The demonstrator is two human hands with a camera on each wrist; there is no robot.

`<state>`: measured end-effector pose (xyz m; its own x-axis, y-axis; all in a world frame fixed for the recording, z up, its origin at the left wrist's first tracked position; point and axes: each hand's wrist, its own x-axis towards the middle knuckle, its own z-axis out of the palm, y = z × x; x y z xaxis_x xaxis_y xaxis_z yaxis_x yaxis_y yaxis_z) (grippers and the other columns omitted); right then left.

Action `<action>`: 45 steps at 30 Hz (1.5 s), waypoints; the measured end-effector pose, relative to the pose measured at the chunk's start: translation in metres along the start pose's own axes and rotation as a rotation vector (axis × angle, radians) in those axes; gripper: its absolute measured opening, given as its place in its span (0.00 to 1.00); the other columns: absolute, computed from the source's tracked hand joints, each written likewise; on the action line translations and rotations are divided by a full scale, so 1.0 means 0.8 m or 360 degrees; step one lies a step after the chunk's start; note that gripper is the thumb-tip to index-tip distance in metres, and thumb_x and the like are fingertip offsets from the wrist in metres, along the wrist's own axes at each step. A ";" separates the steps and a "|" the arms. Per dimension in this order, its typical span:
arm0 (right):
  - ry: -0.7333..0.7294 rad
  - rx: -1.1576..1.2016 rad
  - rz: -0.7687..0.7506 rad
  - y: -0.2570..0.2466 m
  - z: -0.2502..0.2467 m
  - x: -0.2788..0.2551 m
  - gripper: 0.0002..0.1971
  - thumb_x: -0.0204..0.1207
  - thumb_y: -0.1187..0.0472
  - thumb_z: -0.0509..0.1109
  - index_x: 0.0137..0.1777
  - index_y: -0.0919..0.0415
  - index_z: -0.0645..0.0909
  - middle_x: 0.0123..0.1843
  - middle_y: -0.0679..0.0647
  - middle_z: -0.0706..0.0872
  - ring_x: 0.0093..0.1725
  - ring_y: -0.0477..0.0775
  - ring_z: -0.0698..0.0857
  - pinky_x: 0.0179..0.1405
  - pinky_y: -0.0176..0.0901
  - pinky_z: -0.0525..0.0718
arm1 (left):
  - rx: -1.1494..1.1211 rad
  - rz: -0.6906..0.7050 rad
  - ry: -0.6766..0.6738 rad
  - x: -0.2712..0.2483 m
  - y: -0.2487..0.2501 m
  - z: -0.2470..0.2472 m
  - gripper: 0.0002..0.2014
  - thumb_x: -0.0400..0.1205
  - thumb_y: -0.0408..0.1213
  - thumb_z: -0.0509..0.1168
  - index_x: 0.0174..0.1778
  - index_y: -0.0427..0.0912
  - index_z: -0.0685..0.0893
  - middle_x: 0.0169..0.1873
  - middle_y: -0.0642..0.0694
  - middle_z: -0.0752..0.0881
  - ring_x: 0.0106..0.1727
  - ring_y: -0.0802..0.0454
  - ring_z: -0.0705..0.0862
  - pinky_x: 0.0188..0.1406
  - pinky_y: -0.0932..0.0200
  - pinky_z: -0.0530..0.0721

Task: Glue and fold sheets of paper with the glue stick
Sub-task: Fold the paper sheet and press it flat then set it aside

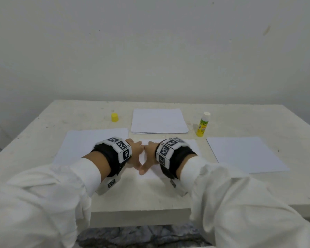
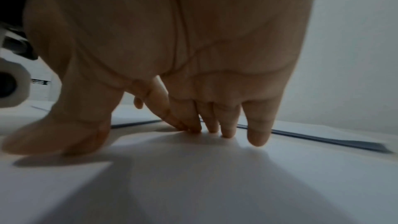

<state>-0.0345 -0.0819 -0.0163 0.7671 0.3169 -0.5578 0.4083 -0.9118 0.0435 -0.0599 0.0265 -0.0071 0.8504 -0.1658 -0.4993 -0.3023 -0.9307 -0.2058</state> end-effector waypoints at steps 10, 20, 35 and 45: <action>-0.0065 0.0118 0.0169 0.132 0.014 -0.074 0.62 0.67 0.41 0.77 0.83 0.64 0.34 0.85 0.58 0.36 0.84 0.57 0.44 0.81 0.52 0.48 | -0.0010 0.0041 -0.0043 0.011 -0.007 -0.001 0.47 0.77 0.62 0.64 0.83 0.39 0.52 0.83 0.45 0.53 0.82 0.41 0.54 0.74 0.43 0.64; -0.0097 0.0038 0.0306 0.151 0.021 -0.064 0.62 0.62 0.42 0.81 0.83 0.65 0.42 0.84 0.59 0.49 0.83 0.60 0.55 0.80 0.56 0.60 | -0.0137 0.0042 -0.0102 0.055 0.060 -0.033 0.69 0.58 0.72 0.73 0.84 0.39 0.43 0.84 0.40 0.44 0.83 0.38 0.53 0.78 0.36 0.60; -0.0014 -0.0116 0.0399 0.145 0.026 -0.045 0.70 0.43 0.32 0.82 0.81 0.55 0.47 0.80 0.58 0.61 0.75 0.64 0.69 0.71 0.65 0.71 | -0.0139 0.0089 -0.0127 0.051 0.058 -0.019 0.73 0.57 0.75 0.71 0.82 0.44 0.31 0.82 0.46 0.31 0.83 0.40 0.37 0.81 0.36 0.48; -0.0273 -0.0322 -0.0130 0.042 0.005 -0.085 0.49 0.75 0.64 0.72 0.83 0.38 0.40 0.85 0.61 0.40 0.84 0.61 0.49 0.76 0.53 0.61 | -0.0080 0.0029 -0.0080 0.023 -0.017 0.016 0.73 0.58 0.74 0.72 0.82 0.40 0.33 0.83 0.44 0.36 0.84 0.44 0.40 0.81 0.37 0.44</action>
<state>-0.0750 -0.1353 0.0199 0.6397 0.3226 -0.6976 0.5690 -0.8089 0.1478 -0.0457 0.0400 -0.0239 0.8218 -0.1677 -0.5446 -0.2946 -0.9431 -0.1540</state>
